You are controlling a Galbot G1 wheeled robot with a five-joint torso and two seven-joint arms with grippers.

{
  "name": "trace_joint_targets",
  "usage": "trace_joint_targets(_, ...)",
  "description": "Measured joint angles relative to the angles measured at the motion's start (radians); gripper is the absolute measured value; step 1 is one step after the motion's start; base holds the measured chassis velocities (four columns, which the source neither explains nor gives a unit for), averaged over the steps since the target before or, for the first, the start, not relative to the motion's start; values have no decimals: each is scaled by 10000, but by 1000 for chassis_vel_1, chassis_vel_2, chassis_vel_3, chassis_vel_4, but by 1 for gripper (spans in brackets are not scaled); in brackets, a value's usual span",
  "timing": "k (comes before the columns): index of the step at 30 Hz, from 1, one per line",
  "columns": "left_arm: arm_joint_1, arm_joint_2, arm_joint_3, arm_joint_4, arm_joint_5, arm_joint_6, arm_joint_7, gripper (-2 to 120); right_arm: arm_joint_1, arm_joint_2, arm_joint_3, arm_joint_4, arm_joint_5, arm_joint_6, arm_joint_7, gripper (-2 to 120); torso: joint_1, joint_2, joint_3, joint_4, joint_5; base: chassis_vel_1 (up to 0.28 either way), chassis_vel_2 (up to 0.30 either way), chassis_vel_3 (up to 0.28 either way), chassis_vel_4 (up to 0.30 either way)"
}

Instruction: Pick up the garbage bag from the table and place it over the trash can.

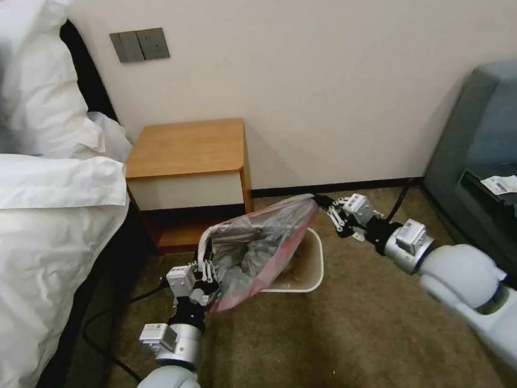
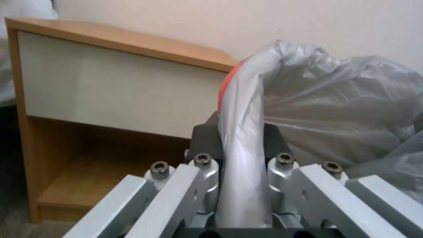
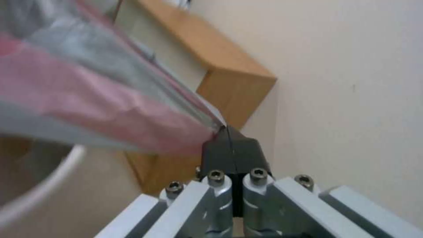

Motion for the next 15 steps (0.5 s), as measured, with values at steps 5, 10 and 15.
trace_joint_targets(5, -8, -88, -16, -13, 8, -1, -96, 9, -226, -455, 263, 237, -249, -304, -354, 0, 0, 0, 0, 0, 1, 0, 0, 0, 0)
trace_joint_targets(10, -62, -140, -65, -105, -18, 32, -222, 9, -522, -897, 310, 457, 192, -529, -321, 0, 0, 0, 0, -1, 1, 0, 0, 0, 0)
trace_joint_targets(15, -86, -240, -88, -181, -65, 63, -268, 9, -621, -1029, 255, 822, 1400, -1007, 318, 0, 0, 0, 0, 1, 0, 0, 0, 0, 0)
